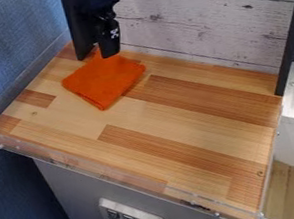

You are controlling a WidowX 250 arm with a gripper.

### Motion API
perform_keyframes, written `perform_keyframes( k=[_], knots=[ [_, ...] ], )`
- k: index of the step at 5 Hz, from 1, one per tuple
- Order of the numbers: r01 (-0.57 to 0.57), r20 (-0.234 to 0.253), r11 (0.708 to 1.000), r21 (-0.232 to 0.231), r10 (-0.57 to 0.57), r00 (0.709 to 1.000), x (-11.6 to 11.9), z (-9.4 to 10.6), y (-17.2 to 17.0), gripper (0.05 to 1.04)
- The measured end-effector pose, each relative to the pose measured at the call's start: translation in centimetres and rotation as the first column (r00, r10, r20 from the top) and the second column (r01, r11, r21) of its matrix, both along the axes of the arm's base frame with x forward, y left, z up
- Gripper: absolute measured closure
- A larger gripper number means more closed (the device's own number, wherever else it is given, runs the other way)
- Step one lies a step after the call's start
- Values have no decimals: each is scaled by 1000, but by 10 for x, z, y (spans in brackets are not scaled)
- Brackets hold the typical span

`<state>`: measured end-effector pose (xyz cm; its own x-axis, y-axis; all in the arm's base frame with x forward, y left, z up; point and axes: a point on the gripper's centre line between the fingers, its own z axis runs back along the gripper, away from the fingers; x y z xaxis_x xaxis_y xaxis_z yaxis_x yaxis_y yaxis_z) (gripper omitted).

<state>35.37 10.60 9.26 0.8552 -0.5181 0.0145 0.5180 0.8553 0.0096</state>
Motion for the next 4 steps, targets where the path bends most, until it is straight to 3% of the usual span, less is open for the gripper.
perform_keyframes(
  k=[2,3,4],
  knots=[
    [93,-7,996,-7,-93,996,8,-12,-1,702],
    [120,-19,993,-12,-120,993,13,-26,-4,925],
    [142,-18,990,-12,-143,990,20,-39,-6,1017]
  ],
)
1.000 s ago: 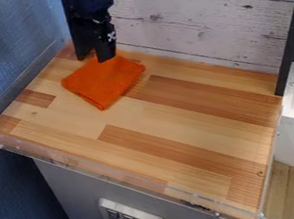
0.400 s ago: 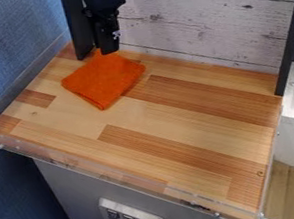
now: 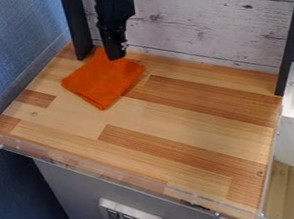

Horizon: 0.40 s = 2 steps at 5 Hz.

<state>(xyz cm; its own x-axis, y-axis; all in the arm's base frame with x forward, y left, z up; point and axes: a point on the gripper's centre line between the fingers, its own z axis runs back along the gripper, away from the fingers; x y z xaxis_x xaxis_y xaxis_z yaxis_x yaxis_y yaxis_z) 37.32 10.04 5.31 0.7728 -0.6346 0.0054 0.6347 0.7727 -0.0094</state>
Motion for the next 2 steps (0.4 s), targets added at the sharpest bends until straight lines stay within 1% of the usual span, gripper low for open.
perform_keyframes(
  k=[1,2],
  knots=[
    [12,13,1000,5,-13,1000,3,-10,0,1025],
    [11,-1,1000,3,-11,1000,2,-25,0,1025]
  ],
)
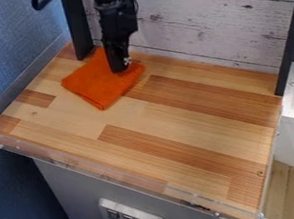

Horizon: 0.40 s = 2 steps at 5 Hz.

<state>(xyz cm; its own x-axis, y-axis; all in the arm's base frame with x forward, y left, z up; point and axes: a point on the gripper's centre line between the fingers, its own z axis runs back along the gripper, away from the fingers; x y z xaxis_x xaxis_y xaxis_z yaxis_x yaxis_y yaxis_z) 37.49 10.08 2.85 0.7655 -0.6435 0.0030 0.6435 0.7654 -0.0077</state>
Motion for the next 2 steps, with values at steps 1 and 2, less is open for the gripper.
perform_keyframes(
  k=[1,2],
  knots=[
    [3,4,1000,1,-3,1000,0,-8,1,1025],
    [-2,1,1000,1,2,1000,-4,-17,-1,1025]
  ],
)
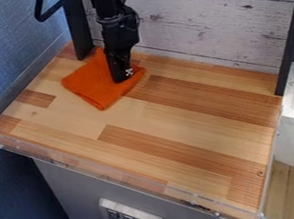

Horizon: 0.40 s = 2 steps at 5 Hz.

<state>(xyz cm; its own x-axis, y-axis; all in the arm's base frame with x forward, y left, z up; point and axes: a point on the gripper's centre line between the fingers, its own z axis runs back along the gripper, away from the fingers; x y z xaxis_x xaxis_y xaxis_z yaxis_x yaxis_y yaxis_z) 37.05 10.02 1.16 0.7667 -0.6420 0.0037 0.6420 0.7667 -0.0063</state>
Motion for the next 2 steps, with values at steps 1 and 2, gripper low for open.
perform_keyframes(
  k=[1,2],
  knots=[
    [-72,2,997,9,72,997,-5,-3,-1,1025],
    [-175,-4,984,20,175,984,-7,-3,-6,1025]
  ],
)
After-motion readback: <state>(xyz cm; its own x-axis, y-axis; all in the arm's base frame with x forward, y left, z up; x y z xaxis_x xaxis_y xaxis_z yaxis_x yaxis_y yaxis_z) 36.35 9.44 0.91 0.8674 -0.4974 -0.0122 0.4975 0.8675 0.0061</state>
